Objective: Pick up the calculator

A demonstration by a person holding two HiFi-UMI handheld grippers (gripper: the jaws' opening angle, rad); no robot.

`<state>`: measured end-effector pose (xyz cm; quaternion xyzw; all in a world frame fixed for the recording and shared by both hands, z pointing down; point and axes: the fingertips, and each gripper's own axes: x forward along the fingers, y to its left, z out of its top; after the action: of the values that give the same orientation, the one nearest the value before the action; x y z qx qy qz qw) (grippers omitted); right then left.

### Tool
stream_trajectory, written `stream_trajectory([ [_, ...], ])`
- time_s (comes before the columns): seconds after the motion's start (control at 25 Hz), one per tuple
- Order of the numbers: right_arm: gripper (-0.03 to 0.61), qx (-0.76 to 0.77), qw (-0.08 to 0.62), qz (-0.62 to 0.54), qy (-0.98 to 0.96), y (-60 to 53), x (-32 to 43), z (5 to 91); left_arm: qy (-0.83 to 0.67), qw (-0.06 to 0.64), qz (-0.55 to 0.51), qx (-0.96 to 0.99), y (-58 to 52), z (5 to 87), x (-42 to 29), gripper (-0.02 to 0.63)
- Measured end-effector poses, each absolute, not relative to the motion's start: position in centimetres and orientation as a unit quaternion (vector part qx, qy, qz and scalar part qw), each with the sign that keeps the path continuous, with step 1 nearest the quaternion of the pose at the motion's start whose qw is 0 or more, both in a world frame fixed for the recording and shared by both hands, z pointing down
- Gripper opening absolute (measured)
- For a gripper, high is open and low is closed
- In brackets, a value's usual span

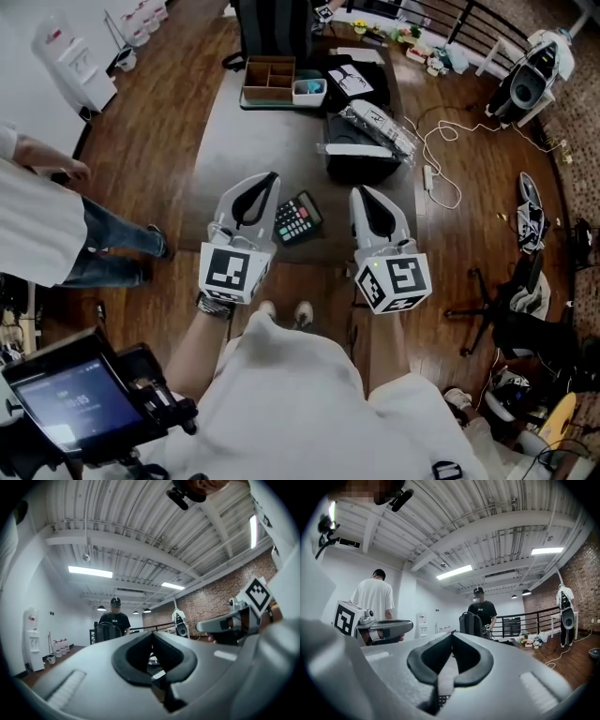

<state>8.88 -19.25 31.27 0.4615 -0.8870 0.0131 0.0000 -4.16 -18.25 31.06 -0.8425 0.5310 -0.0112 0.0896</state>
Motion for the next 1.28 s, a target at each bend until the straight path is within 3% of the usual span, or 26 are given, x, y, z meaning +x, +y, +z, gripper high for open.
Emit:
stream_trajectory([
  [0.12,0.010,0.464,0.014,0.022,-0.886,-20.2,8.4,32.8,0.526,0.084,-0.011,-0.846,-19.0,31.8,-4.5,0.006],
  [0.24,0.064,0.464,0.021,0.032,-0.885,-20.6,8.2,33.8,0.522,0.079,-0.018,-0.849,-19.3,32.6,-4.4,0.006],
  [0.84,0.139,0.420,0.122,0.107,-0.893,-23.3,7.0,43.0,0.509,0.052,-0.047,-0.858,-20.8,36.4,-3.1,0.006],
  [1.28,0.144,0.417,0.167,0.166,-0.878,-25.8,6.5,49.8,0.512,-0.026,-0.066,-0.856,-23.2,42.9,-2.7,0.006],
])
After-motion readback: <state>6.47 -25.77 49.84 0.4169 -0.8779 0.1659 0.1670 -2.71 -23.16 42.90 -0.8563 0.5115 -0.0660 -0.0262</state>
